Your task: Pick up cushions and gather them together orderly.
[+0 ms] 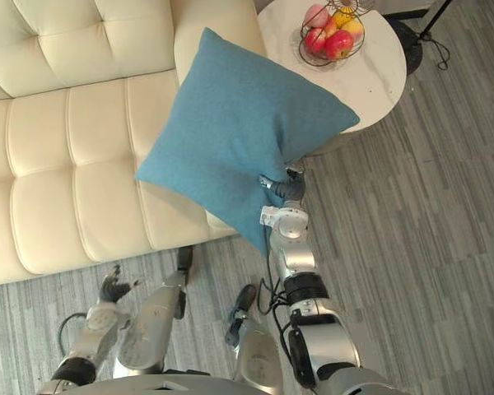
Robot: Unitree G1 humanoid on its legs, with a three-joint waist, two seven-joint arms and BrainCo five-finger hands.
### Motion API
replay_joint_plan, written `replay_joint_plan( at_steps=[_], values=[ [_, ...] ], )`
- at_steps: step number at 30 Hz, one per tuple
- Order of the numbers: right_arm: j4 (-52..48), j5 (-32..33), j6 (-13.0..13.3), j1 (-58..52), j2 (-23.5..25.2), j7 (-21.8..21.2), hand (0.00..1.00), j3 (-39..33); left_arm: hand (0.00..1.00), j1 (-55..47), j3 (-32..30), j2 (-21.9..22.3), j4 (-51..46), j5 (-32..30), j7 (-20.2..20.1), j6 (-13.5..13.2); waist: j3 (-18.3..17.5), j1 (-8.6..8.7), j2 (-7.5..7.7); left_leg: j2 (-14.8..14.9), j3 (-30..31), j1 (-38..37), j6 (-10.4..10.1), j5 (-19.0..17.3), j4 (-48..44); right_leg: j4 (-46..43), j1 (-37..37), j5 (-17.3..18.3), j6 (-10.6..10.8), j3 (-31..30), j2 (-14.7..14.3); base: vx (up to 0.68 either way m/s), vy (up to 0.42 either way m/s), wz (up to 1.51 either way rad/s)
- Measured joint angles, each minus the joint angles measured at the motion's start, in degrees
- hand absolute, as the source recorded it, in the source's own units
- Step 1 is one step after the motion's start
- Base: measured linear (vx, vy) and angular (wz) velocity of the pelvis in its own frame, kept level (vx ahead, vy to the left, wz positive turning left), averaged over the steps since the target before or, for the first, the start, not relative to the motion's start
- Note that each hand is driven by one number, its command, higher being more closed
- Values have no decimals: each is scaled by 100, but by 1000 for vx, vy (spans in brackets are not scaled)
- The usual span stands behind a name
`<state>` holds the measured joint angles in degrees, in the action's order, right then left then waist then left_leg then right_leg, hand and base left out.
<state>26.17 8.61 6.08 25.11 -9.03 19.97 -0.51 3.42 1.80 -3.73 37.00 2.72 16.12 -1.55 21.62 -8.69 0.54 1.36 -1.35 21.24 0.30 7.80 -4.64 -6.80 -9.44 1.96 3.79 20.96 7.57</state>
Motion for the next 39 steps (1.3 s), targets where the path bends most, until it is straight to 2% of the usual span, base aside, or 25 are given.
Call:
replay_joint_plan(
  at_steps=[6,9,11,18,20,28,32,39],
  values=[
    [-514,-17,58,-557,300,-121,100,30,0,474,23,-3,-773,-14,252,-104,9,134,22,15,-53,-63,-4,2,84,8,-1,4,-4,-41,-4,48,-22,-4],
    [-570,-162,101,-584,408,-223,100,34,0,911,-122,-205,-847,-14,349,-105,71,140,137,60,-232,-114,-11,-23,89,-1,-55,-4,-2,-199,-8,13,-9,-28],
    [-696,-219,94,-587,410,-292,100,106,0,1315,-260,-477,-845,-11,449,-105,120,157,231,113,-358,-97,-13,-32,90,4,-148,-52,-7,-322,-33,-5,-13,-28],
    [-717,-228,95,-245,395,-465,100,146,0,2544,-558,-1471,-565,-75,624,-89,195,314,404,241,-541,299,19,-96,-209,19,-517,-227,-30,-541,-117,-17,-8,-21],
    [-696,-228,92,-41,389,-464,100,148,0,2909,-671,-1731,-542,-280,751,-72,251,288,504,311,-657,403,12,-163,-346,15,-640,-302,-49,-651,-173,-53,-6,-28],
    [-693,-222,92,381,211,-453,100,142,0,3490,-802,-2157,-465,-654,896,142,313,323,516,388,-685,831,-15,-261,-633,-135,-1064,-342,-49,-770,-187,-52,9,-9],
    [-724,-215,93,463,177,-453,100,143,0,3660,-785,-2344,-465,-743,903,158,320,314,512,416,-757,941,-17,-260,-657,-223,-1219,-340,-50,-804,-184,-24,-1,-9],
    [-978,-165,94,512,170,-454,100,218,0,4163,-367,-2439,-465,-501,533,94,338,362,505,510,-824,1257,23,-292,-902,-391,-1516,-330,-59,-832,-195,-6,-5,-6]
  ],
)
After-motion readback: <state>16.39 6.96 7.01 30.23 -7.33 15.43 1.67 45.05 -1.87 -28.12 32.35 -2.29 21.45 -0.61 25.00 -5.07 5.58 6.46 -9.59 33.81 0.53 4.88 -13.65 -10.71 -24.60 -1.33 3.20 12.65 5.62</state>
